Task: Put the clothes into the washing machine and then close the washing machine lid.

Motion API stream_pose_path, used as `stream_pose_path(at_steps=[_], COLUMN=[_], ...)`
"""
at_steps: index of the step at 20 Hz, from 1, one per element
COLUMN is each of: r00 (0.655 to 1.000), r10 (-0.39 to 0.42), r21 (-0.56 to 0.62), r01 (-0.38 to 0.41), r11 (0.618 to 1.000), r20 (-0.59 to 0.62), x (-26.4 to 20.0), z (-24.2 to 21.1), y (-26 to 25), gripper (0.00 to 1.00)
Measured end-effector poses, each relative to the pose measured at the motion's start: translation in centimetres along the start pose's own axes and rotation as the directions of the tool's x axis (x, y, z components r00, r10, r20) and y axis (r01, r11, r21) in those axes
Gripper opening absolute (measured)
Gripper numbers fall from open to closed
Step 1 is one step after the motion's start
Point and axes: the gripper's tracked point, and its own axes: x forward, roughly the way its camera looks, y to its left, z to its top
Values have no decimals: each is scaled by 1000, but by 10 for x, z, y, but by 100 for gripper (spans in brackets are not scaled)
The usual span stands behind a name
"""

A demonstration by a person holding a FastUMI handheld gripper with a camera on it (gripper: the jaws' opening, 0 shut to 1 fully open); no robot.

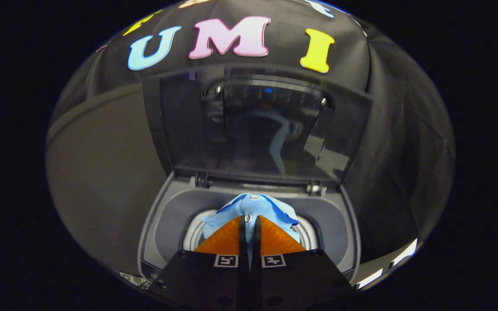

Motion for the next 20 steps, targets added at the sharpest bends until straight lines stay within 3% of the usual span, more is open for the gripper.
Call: stream_pose_path(at_steps=[5, 15, 17, 18, 20], r00=[975, 932, 929, 940, 951], r10=[-1, -5, 29, 35, 1], r21=[-31, 19, 42, 53, 49], r01=[-6, 13, -14, -18, 15], r11=[999, 1000, 999, 998, 999], r20=[-221, -361, -368, -339, -308], x=[33, 46, 57, 40, 42], z=[-61, -91, -88, -79, -70], y=[12, 11, 15, 14, 6], gripper=[5, 5, 67, 98, 99])
